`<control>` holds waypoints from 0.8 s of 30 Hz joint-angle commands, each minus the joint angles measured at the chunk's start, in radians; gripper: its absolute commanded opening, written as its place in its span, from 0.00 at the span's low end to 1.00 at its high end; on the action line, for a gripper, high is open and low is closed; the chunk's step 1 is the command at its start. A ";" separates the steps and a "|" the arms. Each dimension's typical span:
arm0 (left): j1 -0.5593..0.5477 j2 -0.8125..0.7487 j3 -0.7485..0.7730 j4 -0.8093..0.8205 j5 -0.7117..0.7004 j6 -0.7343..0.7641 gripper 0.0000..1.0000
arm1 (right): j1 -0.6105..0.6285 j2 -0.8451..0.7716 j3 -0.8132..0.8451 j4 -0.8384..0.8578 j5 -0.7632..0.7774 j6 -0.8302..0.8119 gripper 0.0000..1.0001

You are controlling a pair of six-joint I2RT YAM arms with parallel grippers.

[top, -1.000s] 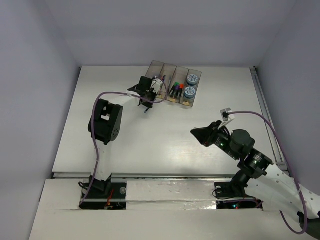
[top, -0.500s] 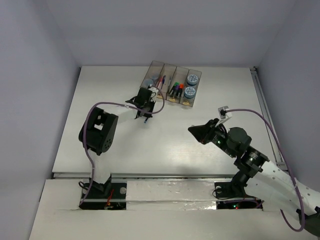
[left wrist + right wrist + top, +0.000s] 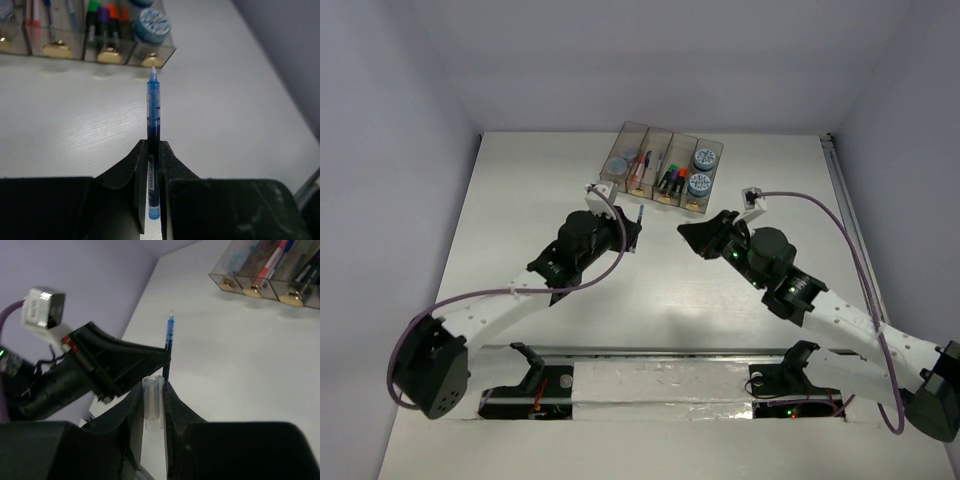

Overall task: Sort the stationery into containers
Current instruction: Pick up the pen from the center of the board, then close the pen cap on the pen.

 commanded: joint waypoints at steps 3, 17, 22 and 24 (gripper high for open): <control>-0.029 -0.126 -0.072 0.228 0.077 -0.123 0.00 | -0.019 0.157 0.125 0.212 0.064 0.035 0.00; -0.029 -0.197 -0.078 0.257 0.175 -0.172 0.00 | -0.047 0.358 0.247 0.349 0.095 0.043 0.00; -0.029 -0.197 -0.069 0.247 0.204 -0.174 0.00 | -0.047 0.391 0.276 0.355 0.079 0.046 0.00; -0.029 -0.198 -0.064 0.236 0.207 -0.169 0.00 | -0.047 0.392 0.279 0.360 0.078 0.048 0.00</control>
